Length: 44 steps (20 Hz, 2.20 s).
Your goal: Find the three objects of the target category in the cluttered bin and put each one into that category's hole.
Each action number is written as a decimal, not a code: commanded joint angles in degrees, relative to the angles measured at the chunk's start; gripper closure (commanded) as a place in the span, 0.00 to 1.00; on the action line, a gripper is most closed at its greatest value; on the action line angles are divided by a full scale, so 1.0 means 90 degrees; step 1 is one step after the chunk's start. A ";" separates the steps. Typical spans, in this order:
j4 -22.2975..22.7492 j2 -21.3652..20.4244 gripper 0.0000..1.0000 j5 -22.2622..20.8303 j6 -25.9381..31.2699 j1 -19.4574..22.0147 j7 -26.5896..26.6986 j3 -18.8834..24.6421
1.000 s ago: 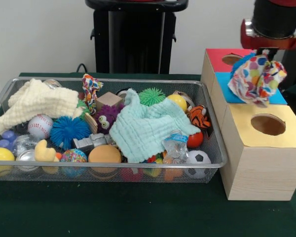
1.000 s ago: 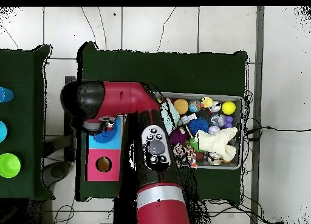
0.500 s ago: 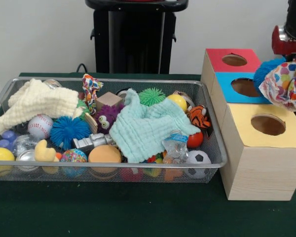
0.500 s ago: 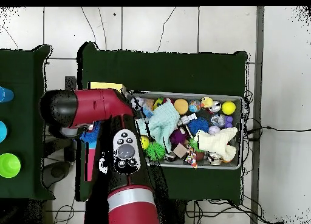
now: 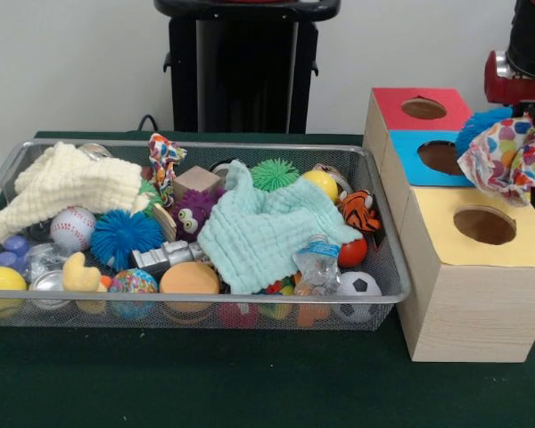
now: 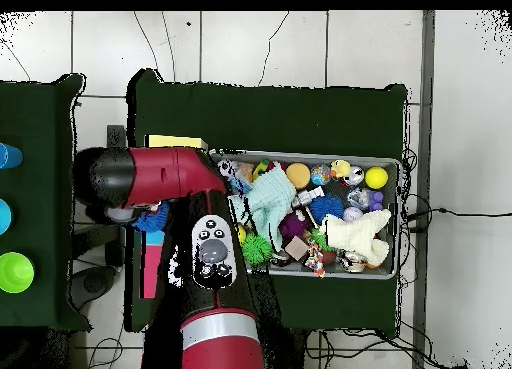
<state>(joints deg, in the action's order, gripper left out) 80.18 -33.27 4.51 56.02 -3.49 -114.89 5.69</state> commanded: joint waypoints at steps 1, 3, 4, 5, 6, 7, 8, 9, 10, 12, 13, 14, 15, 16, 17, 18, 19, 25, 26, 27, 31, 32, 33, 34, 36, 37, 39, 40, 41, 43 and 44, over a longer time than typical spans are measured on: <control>0.0552 0.0228 1.00 0.0138 -0.0620 0.0330 -0.1048 -0.0079; 0.0609 0.0206 1.00 0.0149 -0.0658 0.0383 -0.0983 -0.0048; 0.0661 0.0181 1.00 0.0166 -0.0679 0.0416 -0.0959 -0.0027; 0.0703 0.0155 1.00 0.0170 -0.0685 0.0450 -0.0919 -0.0009; 0.0742 0.0129 1.00 0.0173 -0.0678 0.0480 -0.0868 0.0015; 0.0761 0.0116 1.00 0.0172 -0.0675 0.0509 -0.0821 0.0035; 0.0802 0.0097 1.00 0.0173 -0.0692 0.0557 -0.0753 0.0062; 0.0845 0.0078 1.00 0.0167 -0.0715 0.0610 -0.0678 0.0087; 0.0899 0.0058 1.00 0.0162 -0.0742 0.0659 -0.0619 0.0109; 0.1048 0.0001 1.00 0.0157 -0.0828 0.0801 -0.0451 0.0186; 0.1167 -0.0042 1.00 0.0158 -0.0906 0.0912 -0.0305 0.0251; 0.1300 -0.0092 1.00 0.0108 -0.0979 0.1064 -0.0088 0.0308; 0.1433 -0.0141 1.00 0.0058 -0.1052 0.1215 0.0129 0.0365; 0.1541 -0.0179 1.00 -0.0100 -0.1132 0.1399 0.0435 0.0400; 0.1644 -0.0196 1.00 -0.0283 -0.1236 0.1615 0.0773 0.0448; 0.1752 -0.0203 1.00 -0.0484 -0.1385 0.1862 0.1134 0.0526; 0.1848 -0.0197 1.00 -0.0662 -0.1499 0.2096 0.1451 0.0600; 0.1925 -0.0162 1.00 -0.1681 -0.1812 0.2970 0.2371 0.1030; 0.1951 -0.0141 1.00 -0.1802 -0.1868 0.3134 0.2459 0.1156; 0.1958 -0.0113 1.00 -0.1929 -0.1919 0.3291 0.2542 0.1277; 0.1942 0.0095 1.00 -0.2469 -0.2056 0.4028 0.2979 0.1824; 0.1892 0.0152 1.00 -0.2608 -0.2042 0.4171 0.3071 0.1939; 0.1859 0.0200 1.00 -0.2728 -0.2019 0.4314 0.3152 0.2052; 0.1819 0.0250 1.00 -0.2848 -0.1994 0.4437 0.3227 0.2156; 0.1811 0.0317 1.00 -0.3071 -0.2023 0.4644 0.3278 0.2334; 0.1839 0.0340 1.00 -0.3148 -0.2063 0.4709 0.3235 0.2394; 0.1919 0.0369 1.00 -0.3313 -0.2229 0.4806 0.3064 0.2464; 0.1984 0.0369 1.00 -0.3401 -0.2368 0.4808 0.2949 0.2496; 0.2015 0.0354 0.00 -0.3578 -0.2423 0.4811 0.2697 0.2503; 0.2078 0.0366 0.00 -0.3609 -0.2552 0.4839 0.2604 0.2526; 0.2110 0.0373 0.00 -0.3625 -0.2616 0.4853 0.2558 0.2537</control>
<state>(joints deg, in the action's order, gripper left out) 94.25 -32.41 -21.42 39.18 39.97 -104.06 21.14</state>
